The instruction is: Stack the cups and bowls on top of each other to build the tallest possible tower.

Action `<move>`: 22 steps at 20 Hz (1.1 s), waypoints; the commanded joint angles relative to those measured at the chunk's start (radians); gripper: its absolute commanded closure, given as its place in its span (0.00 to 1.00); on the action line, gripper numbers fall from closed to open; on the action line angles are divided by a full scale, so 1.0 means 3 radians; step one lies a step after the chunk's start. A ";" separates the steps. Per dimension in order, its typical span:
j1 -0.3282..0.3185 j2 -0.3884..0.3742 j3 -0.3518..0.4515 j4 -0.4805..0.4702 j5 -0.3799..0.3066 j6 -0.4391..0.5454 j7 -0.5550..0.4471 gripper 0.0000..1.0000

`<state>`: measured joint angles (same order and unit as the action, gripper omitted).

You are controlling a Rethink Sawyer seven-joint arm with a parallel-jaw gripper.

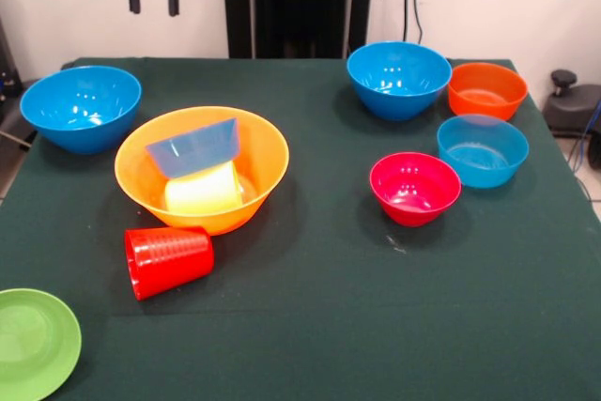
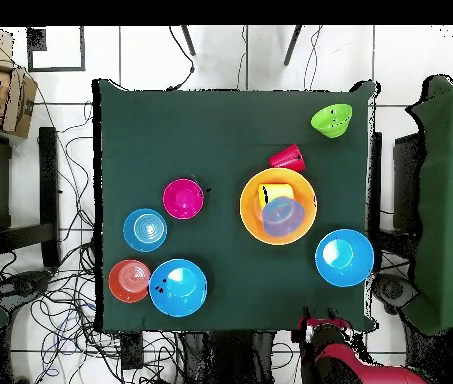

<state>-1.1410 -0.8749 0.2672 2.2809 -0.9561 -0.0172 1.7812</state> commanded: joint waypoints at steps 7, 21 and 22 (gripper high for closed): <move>-0.0185 0.0028 0.1596 -0.0271 -0.0152 0.1373 -0.1859 0.00; -0.0120 0.0441 0.2226 -0.1196 0.0221 0.2443 -0.2701 0.00; -0.0104 0.0457 0.2218 -0.1244 0.0246 0.2458 -0.2671 0.00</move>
<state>-1.2460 -0.7917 0.8234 2.0659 -0.9168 0.5728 1.2952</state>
